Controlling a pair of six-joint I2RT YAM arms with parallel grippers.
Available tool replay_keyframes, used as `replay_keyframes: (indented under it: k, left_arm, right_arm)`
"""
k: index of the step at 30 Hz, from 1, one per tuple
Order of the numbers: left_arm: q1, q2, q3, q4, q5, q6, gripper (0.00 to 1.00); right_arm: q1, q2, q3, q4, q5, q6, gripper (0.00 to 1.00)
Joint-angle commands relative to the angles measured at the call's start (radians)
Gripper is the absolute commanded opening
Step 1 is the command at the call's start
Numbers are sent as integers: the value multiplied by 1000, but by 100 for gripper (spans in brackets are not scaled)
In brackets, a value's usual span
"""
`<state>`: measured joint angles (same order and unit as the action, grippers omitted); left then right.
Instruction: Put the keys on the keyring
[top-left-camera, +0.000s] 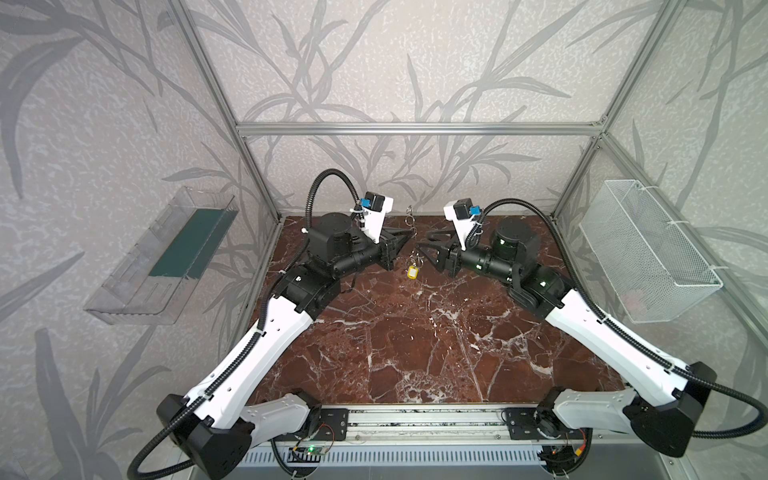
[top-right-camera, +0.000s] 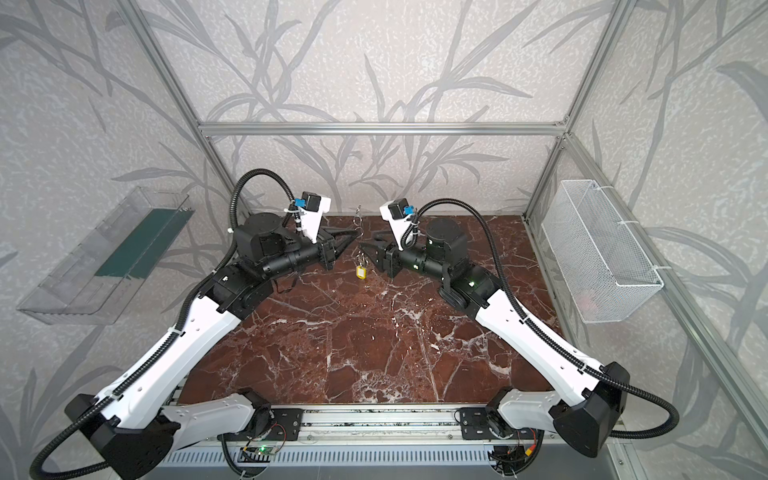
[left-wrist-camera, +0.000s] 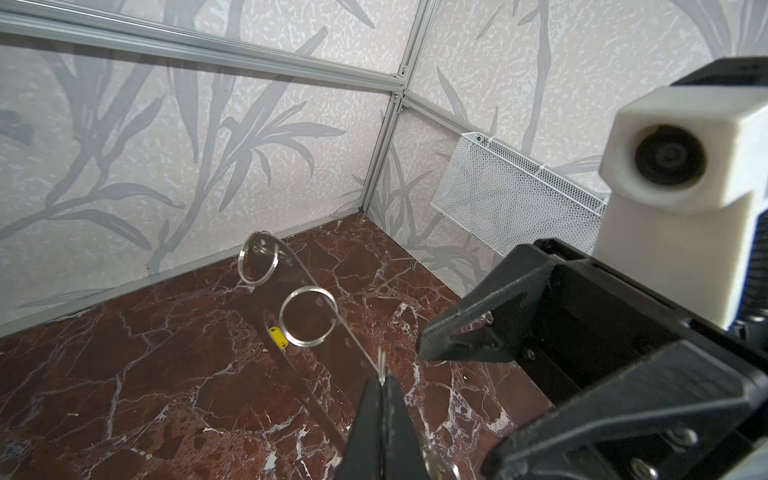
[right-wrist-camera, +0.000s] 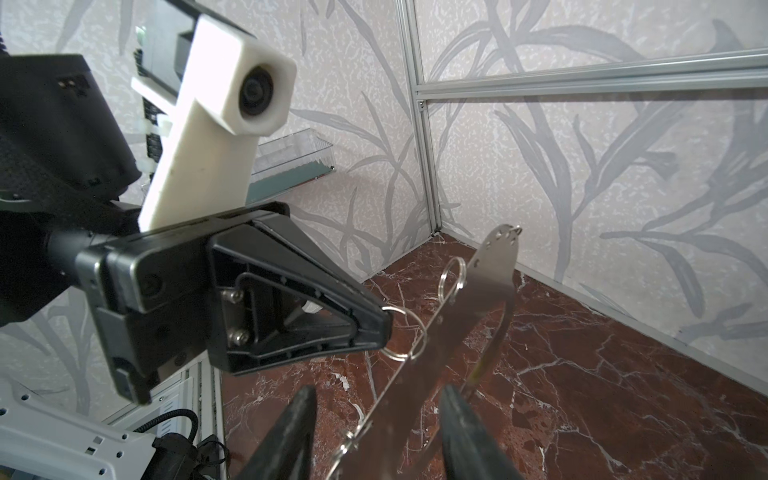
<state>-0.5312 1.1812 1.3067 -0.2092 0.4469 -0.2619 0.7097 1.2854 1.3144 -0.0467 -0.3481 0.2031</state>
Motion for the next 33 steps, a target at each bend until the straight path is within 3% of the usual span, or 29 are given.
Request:
replay_keyframes:
  k: [1,14,24,29,33]
  left_arm:
    - [-7,-22,3,27,-7,11,0]
    - [-16,3,31,21,-17,19,0]
    - [-24,14,37,12,-31,27,0]
    - [-24,6,29,5,-50,38,0]
    - [-26,9,26,-4,-68,45,0]
  right_arm:
    - [5,22,41,-41,20,-24,47]
    - [6,32,47,-117,99,-71,35]
    - [7,19,34,-85,68,-73,18]
    - [7,9,31,-83,67,-73,1]
    - [8,-1,32,-75,51,-69,0]
